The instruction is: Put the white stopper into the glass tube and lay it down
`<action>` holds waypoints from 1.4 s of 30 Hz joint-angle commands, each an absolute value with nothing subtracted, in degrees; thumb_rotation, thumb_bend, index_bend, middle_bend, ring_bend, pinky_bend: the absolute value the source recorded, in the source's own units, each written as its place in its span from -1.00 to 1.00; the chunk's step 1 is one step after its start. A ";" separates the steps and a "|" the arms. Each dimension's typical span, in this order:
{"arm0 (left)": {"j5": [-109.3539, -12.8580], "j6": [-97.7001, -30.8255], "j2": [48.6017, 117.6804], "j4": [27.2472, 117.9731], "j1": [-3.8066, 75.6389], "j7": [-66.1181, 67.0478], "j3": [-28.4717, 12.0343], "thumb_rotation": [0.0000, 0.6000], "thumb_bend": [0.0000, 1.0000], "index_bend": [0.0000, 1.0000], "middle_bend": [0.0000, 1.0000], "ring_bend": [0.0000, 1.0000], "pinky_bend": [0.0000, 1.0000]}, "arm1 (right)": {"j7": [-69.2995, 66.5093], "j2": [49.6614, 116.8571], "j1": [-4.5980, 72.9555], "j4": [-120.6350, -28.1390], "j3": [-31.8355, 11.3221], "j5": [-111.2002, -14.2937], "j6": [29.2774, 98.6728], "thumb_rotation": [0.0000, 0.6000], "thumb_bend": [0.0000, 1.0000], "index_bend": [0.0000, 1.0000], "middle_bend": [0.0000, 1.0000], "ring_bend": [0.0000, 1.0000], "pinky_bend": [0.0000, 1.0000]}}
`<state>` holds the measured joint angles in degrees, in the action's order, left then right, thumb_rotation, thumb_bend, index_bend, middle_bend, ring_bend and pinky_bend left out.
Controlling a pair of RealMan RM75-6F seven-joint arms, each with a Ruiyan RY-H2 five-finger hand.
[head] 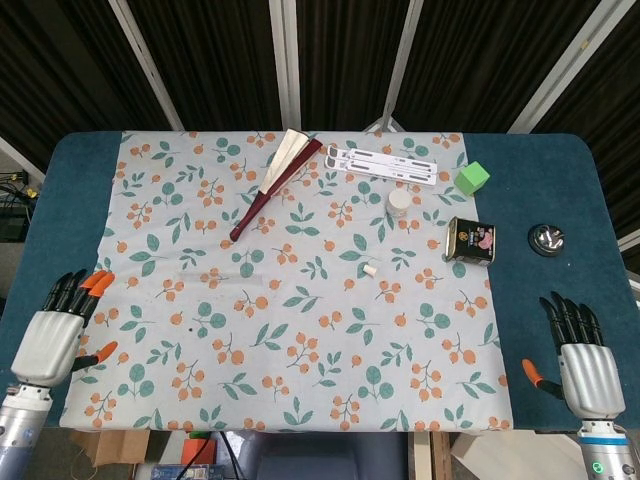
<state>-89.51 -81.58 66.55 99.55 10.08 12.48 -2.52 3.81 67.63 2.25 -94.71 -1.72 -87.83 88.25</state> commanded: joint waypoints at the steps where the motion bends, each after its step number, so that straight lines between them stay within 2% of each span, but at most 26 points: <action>1: -82.53 -74.68 67.63 103.26 15.07 18.08 -6.80 1.00 -0.68 -0.68 -0.68 -1.00 -1.00 | 3.94 67.73 2.33 -94.81 -1.72 -87.86 88.03 1.00 -0.41 -1.00 -1.00 -1.00 -1.00; 8: -68.66 -65.29 72.11 102.56 23.76 30.35 -12.26 1.00 -0.58 -0.61 -0.53 -1.00 -1.00 | 3.41 67.66 2.41 -94.92 -2.06 -87.11 87.39 1.00 -0.41 -1.00 -1.00 -1.00 -1.00; 13: -61.25 -62.57 75.91 99.87 28.37 36.48 -14.12 1.00 -0.47 -0.49 -0.47 -1.00 -1.00 | 2.91 67.51 2.38 -94.93 -2.17 -86.97 87.25 1.00 -0.41 -1.00 -1.00 -1.00 -1.00; 17: -56.81 -61.85 79.18 96.18 31.29 40.52 -14.66 1.00 -0.45 -0.42 -0.32 -1.00 -1.00 | 2.56 67.42 2.24 -94.82 -2.24 -87.02 87.45 1.00 -0.41 -1.00 -1.00 -1.00 -1.00; 27: -50.15 -61.28 86.74 88.30 36.23 44.59 -14.06 1.00 -0.30 -0.22 -0.17 -0.94 -1.00 | 1.75 67.31 2.07 -94.62 -2.51 -86.91 87.58 1.00 -0.41 -1.00 -1.00 -1.00 -1.00; 42: -47.65 -60.07 91.75 81.62 39.63 45.70 -11.64 1.00 -0.21 -0.19 -0.14 -0.94 -1.00 | 1.56 67.46 1.88 -94.49 -2.73 -87.02 87.80 1.00 -0.41 -1.00 -1.00 -1.00 -1.00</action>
<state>-47.80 -60.12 91.58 81.80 39.51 45.73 -11.75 1.56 67.46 1.88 -94.48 -2.72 -87.02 87.80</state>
